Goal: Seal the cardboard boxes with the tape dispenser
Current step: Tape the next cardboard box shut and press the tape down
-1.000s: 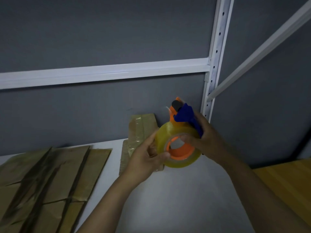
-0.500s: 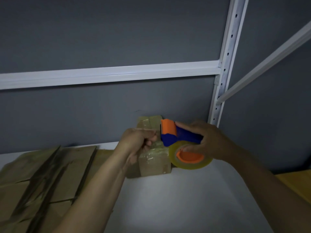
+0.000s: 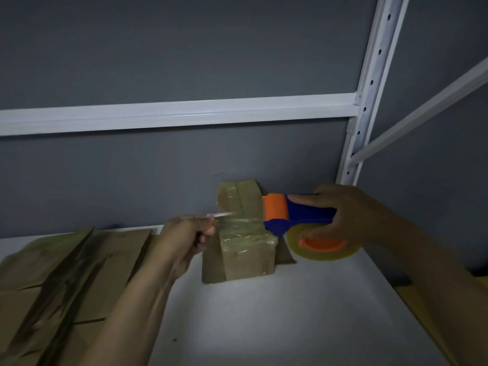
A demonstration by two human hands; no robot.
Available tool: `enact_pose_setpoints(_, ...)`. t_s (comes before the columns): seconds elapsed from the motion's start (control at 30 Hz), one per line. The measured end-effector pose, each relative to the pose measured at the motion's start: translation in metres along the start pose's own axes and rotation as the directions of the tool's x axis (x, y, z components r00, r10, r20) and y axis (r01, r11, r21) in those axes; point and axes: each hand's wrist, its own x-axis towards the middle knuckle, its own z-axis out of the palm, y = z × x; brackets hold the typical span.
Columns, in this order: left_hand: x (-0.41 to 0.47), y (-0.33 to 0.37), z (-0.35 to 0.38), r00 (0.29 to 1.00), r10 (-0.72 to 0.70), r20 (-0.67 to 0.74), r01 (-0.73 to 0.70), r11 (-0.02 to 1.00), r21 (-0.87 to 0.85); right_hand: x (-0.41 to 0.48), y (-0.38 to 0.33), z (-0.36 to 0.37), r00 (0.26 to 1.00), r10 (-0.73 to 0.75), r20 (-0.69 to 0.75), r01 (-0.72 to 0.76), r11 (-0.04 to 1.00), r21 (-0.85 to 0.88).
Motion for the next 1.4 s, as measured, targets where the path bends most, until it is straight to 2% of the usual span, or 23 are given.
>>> enact_pose_setpoints(0.1, 0.007, -0.009, -0.005, 1.0, 0.012, 0.005, -0.012, 0.999, 0.032, -0.001, 0.013, -0.009, 0.998, 0.045, 0.052, -0.037, 0.988, -0.153)
enact_pose_setpoints(0.27, 0.012, -0.03, -0.001, 0.999, 0.011, -0.034, -0.007, 0.995, 0.102, 0.008, 0.021, 0.004, 0.99, 0.082, 0.114, -0.053, 0.97, -0.238)
enact_pose_setpoints(0.37, 0.016, -0.042, 0.0, 0.996, -0.018, -0.087, 0.027, 0.994, 0.103, 0.011, 0.027, 0.023, 0.979, 0.102, 0.174, -0.063, 0.974, -0.217)
enact_pose_setpoints(0.5, 0.02, -0.05, -0.001, 0.996, 0.014, -0.09, -0.004, 0.994, 0.106, 0.01, 0.027, 0.04, 0.979, 0.115, 0.168, -0.105, 0.992, -0.068)
enact_pose_setpoints(0.6, 0.031, -0.051, -0.016, 0.985, 0.083, -0.148, -0.066, 0.991, 0.118, 0.014, 0.011, 0.05, 0.982, 0.101, 0.158, -0.089, 0.993, -0.081)
enact_pose_setpoints(0.73, 0.042, -0.051, -0.037, 0.996, 0.015, -0.089, -0.007, 0.996, 0.094, 0.015, -0.004, 0.066, 0.99, 0.07, 0.123, -0.055, 0.991, -0.12)
enact_pose_setpoints(0.77, 0.043, -0.053, -0.04, 0.998, -0.001, -0.061, 0.01, 0.99, 0.142, 0.014, -0.005, 0.069, 0.99, 0.082, 0.116, -0.07, 0.992, -0.105)
enact_pose_setpoints(0.83, 0.042, -0.058, -0.044, 0.999, -0.03, -0.037, 0.041, 0.936, 0.351, 0.011, -0.005, 0.07, 0.988, 0.111, 0.108, -0.104, 0.992, -0.072)
enact_pose_setpoints(0.87, 0.042, -0.064, -0.047, 0.999, -0.008, -0.037, 0.024, 0.892, 0.451, 0.01, -0.006, 0.071, 0.987, 0.12, 0.109, -0.114, 0.992, -0.059)
enact_pose_setpoints(0.9, 0.039, -0.069, -0.048, 0.995, 0.081, -0.051, -0.042, 0.849, 0.527, 0.009, -0.007, 0.071, 0.986, 0.122, 0.11, -0.117, 0.992, -0.051)
enact_pose_setpoints(0.97, 0.032, -0.078, -0.045, 0.927, 0.36, -0.104, -0.23, 0.766, 0.601, 0.01, -0.011, 0.071, 0.988, 0.111, 0.112, -0.105, 0.993, -0.056)
enact_pose_setpoints(1.0, 0.024, -0.079, -0.038, 0.895, 0.437, -0.094, -0.315, 0.766, 0.56, 0.01, -0.013, 0.071, 0.988, 0.103, 0.111, -0.097, 0.993, -0.064)
enact_pose_setpoints(1.03, 0.016, -0.076, -0.029, 0.901, 0.433, -0.028, -0.373, 0.806, 0.46, 0.011, -0.014, 0.071, 0.989, 0.099, 0.111, -0.093, 0.994, -0.064)
enact_pose_setpoints(1.1, 0.011, -0.078, -0.017, 0.912, 0.354, 0.207, -0.404, 0.862, 0.306, 0.012, -0.014, 0.072, 0.988, 0.102, 0.113, -0.097, 0.994, -0.049)
enact_pose_setpoints(1.17, 0.018, -0.087, -0.018, 0.887, 0.339, 0.314, -0.436, 0.838, 0.329, 0.012, -0.015, 0.072, 0.989, 0.099, 0.109, -0.094, 0.994, -0.049)
enact_pose_setpoints(1.23, 0.025, -0.092, -0.022, 0.892, 0.387, 0.234, -0.452, 0.765, 0.458, 0.012, -0.018, 0.074, 0.99, 0.086, 0.112, -0.08, 0.995, -0.059)
enact_pose_setpoints(1.27, 0.029, -0.095, -0.024, 0.882, 0.446, 0.152, -0.442, 0.671, 0.596, 0.012, -0.02, 0.076, 0.99, 0.08, 0.113, -0.073, 0.996, -0.059)
enact_pose_setpoints(1.3, 0.031, -0.096, -0.023, 0.835, 0.533, 0.136, -0.444, 0.507, 0.738, 0.012, -0.021, 0.077, 0.991, 0.075, 0.11, -0.068, 0.996, -0.058)
enact_pose_setpoints(1.33, 0.033, -0.096, -0.021, 0.768, 0.611, 0.193, -0.461, 0.318, 0.828, 0.012, -0.022, 0.079, 0.992, 0.07, 0.107, -0.064, 0.996, -0.058)
enact_pose_setpoints(1.37, 0.033, -0.094, -0.019, 0.722, 0.634, 0.277, -0.478, 0.167, 0.862, 0.011, -0.022, 0.081, 0.992, 0.07, 0.106, -0.064, 0.996, -0.056)
enact_pose_setpoints(1.4, 0.033, -0.09, -0.017, 0.698, 0.63, 0.34, -0.481, 0.061, 0.875, 0.011, -0.023, 0.081, 0.992, 0.071, 0.104, -0.065, 0.996, -0.054)
